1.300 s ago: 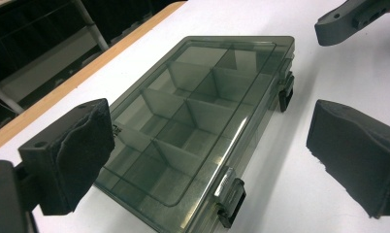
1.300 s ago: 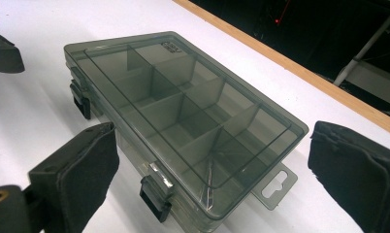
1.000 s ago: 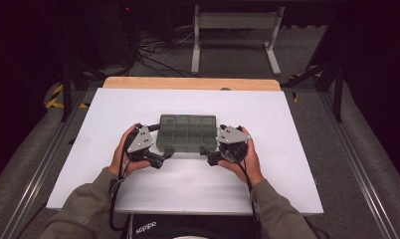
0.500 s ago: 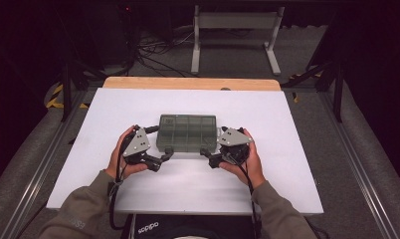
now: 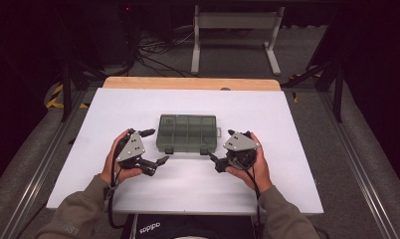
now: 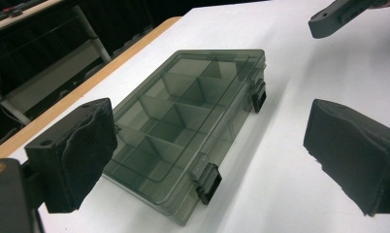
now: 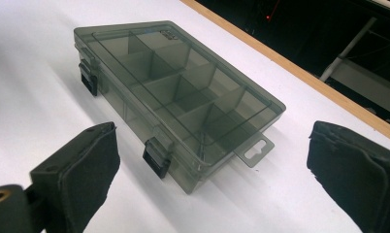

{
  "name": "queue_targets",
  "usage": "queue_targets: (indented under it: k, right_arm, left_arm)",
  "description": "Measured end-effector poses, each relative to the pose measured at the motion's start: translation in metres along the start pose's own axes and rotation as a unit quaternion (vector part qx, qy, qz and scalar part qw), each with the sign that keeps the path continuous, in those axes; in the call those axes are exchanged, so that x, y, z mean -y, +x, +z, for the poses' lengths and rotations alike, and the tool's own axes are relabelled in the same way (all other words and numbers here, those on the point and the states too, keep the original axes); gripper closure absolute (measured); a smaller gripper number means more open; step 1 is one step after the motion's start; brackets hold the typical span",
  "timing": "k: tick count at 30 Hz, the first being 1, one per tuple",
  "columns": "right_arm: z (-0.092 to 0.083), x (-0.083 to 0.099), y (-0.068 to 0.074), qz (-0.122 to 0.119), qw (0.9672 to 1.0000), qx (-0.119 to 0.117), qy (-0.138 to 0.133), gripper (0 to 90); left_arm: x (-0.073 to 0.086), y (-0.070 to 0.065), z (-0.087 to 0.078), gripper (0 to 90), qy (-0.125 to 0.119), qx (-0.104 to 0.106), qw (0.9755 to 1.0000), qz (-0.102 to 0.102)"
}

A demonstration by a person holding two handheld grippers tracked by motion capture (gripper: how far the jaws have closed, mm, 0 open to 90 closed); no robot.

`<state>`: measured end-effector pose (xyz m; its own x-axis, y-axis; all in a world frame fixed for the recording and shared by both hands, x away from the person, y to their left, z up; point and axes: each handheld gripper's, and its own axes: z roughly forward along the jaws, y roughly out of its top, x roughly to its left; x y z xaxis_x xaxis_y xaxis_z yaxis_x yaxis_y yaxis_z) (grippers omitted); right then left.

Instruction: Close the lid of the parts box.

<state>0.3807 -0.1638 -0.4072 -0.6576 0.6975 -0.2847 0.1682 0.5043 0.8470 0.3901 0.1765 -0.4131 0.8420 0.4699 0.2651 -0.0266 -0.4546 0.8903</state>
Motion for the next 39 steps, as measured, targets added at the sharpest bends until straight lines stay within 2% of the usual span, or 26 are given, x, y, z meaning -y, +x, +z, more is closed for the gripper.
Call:
queue_targets:
  k: [8, 18, 25, 28, 33, 39]
  right_arm:
    - [-0.008, 0.003, -0.001, 0.0, 1.0, 0.003, -0.002, 5.3]
    - [-0.018, 0.008, -0.001, -0.011, 0.9999, 0.01, 0.001, 5.3]
    - [-0.022, 0.012, -0.001, -0.014, 0.9998, 0.01, 0.007, 5.3]
    - [-0.023, 0.014, 0.0, -0.016, 0.9997, 0.014, 0.009, 5.3]
    - [-0.025, 0.02, 0.002, -0.016, 0.9997, 0.016, 0.01, 5.3]
    - [-0.032, 0.026, 0.001, -0.011, 0.9998, 0.016, 0.003, 5.3]
  left_arm:
    - [0.002, -0.002, -0.005, 5.6, -0.001, 0.001, 1.0, -0.004]
    - [0.006, -0.004, -0.013, 5.5, -0.004, 0.0, 1.0, -0.007]
    - [0.01, -0.005, -0.02, 5.6, 0.003, -0.004, 1.0, -0.006]
    - [0.012, -0.005, -0.024, 5.8, 0.008, -0.006, 1.0, 0.0]
    - [0.018, -0.005, -0.03, 5.8, 0.009, -0.01, 0.9999, -0.003]
    - [0.025, -0.007, -0.036, 5.8, 0.016, -0.016, 0.9997, -0.003]
